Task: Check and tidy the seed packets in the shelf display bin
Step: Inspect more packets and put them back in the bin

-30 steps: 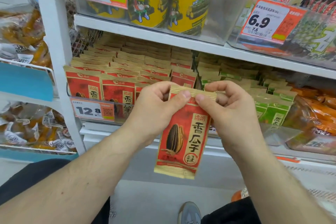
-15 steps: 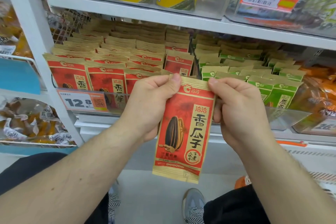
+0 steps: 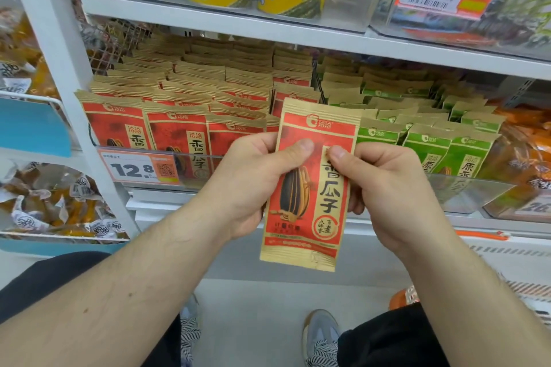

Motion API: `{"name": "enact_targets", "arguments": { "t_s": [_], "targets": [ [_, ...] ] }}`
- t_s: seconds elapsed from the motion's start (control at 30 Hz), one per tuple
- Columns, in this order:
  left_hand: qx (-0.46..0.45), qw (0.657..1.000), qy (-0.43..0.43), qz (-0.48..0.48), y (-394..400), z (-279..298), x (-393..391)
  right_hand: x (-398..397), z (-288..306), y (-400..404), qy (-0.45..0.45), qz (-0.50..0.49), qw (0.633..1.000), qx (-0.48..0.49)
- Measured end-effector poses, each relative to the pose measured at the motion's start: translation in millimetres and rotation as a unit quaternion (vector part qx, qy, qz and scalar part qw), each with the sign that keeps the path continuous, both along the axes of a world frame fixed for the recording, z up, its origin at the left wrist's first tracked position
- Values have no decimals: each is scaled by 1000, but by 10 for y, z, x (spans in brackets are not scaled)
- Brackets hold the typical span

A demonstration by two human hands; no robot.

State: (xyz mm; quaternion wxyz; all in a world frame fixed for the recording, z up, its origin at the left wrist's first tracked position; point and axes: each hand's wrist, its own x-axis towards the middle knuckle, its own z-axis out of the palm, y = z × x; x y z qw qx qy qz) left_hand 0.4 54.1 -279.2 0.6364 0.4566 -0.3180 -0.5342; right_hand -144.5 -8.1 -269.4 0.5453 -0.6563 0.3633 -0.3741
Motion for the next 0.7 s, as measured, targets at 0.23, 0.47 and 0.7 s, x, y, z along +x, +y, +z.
{"name": "enact_targets", "arguments": {
  "t_s": [0.23,0.47,0.7],
  "targets": [
    [-20,1000,12,13,1,8,72,-44,20,36,79,79,993,39],
    [-4,997,-38,-72,26,11,147,-60,-40,-67,21,39,998,33],
    [-49,998,7,-35,31,41,159,-186,17,-64,85,186,978,30]
  ]
}}
